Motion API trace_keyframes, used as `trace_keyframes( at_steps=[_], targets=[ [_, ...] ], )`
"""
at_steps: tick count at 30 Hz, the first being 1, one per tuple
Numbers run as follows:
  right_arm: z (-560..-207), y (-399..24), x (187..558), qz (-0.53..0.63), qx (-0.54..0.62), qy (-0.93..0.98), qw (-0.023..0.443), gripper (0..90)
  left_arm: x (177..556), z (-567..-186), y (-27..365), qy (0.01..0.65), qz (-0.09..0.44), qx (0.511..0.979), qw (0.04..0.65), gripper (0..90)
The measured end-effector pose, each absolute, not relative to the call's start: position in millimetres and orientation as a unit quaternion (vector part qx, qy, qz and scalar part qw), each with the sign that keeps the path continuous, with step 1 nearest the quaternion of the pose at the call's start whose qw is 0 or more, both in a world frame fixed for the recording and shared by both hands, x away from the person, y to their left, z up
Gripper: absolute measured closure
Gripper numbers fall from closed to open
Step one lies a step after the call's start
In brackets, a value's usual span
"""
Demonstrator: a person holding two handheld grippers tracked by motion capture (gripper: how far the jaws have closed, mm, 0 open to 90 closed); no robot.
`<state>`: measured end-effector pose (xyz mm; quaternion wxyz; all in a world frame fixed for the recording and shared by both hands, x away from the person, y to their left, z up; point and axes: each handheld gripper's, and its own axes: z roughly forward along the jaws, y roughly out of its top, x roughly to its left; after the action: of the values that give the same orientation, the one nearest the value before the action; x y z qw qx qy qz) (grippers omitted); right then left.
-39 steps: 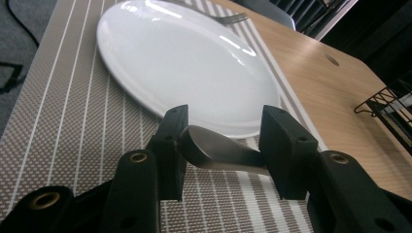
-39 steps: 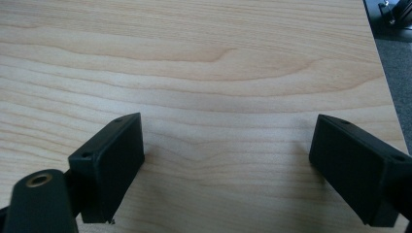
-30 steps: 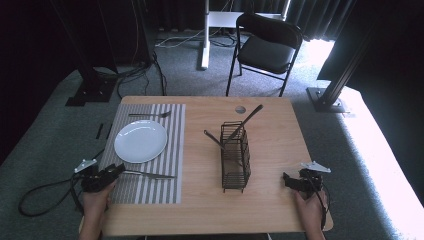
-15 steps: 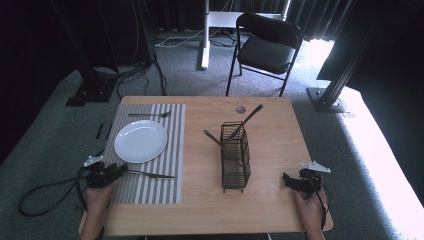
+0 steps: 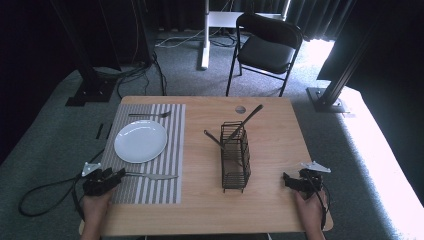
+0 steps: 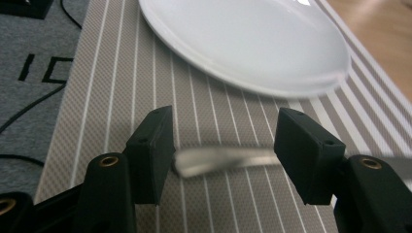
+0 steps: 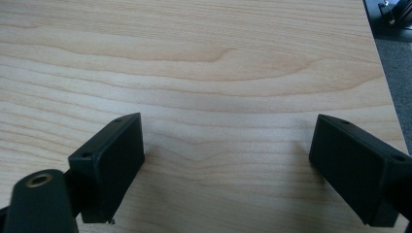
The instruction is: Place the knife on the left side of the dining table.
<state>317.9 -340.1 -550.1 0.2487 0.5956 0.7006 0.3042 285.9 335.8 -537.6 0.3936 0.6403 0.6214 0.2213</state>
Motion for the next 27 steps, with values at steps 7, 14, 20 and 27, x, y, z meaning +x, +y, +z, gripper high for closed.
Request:
trace_keyframes(
  at_steps=[7,14,20,27],
  targets=[
    [-550.1,-340.0,317.9,0.304,0.596,0.7,0.249,12.0,265.5,-536.9,316.9,0.61,0.228,0.651,0.391,34.9],
    [-550.1,-340.1,317.9,0.304,0.596,0.701,0.249,12.0,260.1,-538.2,304.3,0.617,0.236,0.652,0.372,17.6],
    [-550.1,-340.0,317.9,0.304,0.596,0.7,0.249,12.0,262.4,-543.9,299.3,0.622,0.245,0.668,0.328,8.4],
    [-550.1,-340.1,318.0,0.304,0.596,0.701,0.248,12.0,261.4,-541.9,299.2,0.618,0.26,0.675,0.306,0.0]
  ],
)
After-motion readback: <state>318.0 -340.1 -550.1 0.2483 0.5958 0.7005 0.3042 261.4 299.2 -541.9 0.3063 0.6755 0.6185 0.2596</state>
